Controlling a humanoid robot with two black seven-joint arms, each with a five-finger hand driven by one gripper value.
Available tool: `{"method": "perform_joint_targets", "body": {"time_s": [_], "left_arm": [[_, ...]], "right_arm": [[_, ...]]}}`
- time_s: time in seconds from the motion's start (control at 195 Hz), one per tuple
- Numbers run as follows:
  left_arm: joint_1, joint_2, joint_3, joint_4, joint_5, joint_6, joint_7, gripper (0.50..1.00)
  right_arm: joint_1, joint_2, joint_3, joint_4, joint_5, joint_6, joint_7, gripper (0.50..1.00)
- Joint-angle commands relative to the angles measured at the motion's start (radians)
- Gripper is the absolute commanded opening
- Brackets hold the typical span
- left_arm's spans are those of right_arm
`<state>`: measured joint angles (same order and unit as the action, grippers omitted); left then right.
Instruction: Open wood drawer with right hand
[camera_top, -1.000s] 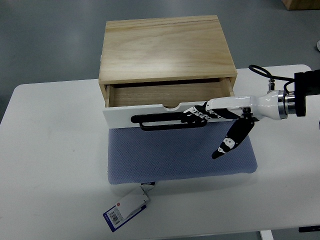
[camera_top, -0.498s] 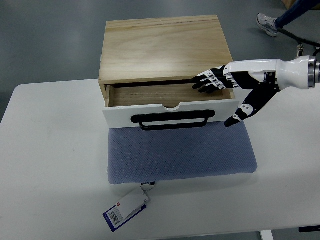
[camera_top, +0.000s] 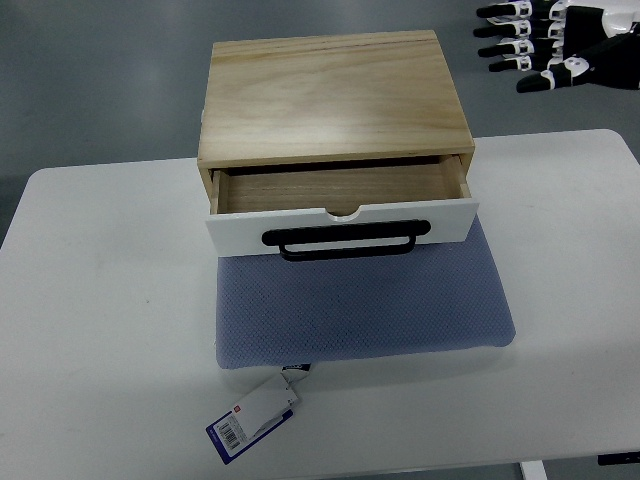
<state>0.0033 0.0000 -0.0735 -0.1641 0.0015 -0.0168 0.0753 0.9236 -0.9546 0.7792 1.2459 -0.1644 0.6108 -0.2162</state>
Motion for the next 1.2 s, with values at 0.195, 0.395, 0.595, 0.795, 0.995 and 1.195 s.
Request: {"method": "perform_joint_targets", "body": {"time_s": [0.195,0.395,0.595,0.795,0.995,1.195], "left_arm": [[0.000,0.000,0.000,0.000,0.000,0.000,0.000,1.000],[0.000,0.000,0.000,0.000,0.000,0.000,0.000,1.000],[0.000,0.000,0.000,0.000,0.000,0.000,0.000,1.000],[0.000,0.000,0.000,0.000,0.000,0.000,0.000,1.000],[0.000,0.000,0.000,0.000,0.000,0.000,0.000,1.000],[0.001,0.000,0.000,0.000,0.000,0.000,0.000,1.000]], "right_arm": [[-0.065,0.134,0.000,-0.347,0.290,0.000,0.001,0.948],[-0.097,0.273,0.000,-0.471,0.437,-0.085,0.003,0.948],[-0.170,0.405,0.003,-0.511,0.474,-0.209,0.011,0.948],[-0.177,0.424,0.002,-0.569,0.474,-0.215,0.064,0.948],[-0.178,0.425,0.000,-0.571,0.474,-0.212,0.069,0.948],[-0.186,0.450,0.002,-0.571,0.473,-0.206,0.069,0.948]]}}
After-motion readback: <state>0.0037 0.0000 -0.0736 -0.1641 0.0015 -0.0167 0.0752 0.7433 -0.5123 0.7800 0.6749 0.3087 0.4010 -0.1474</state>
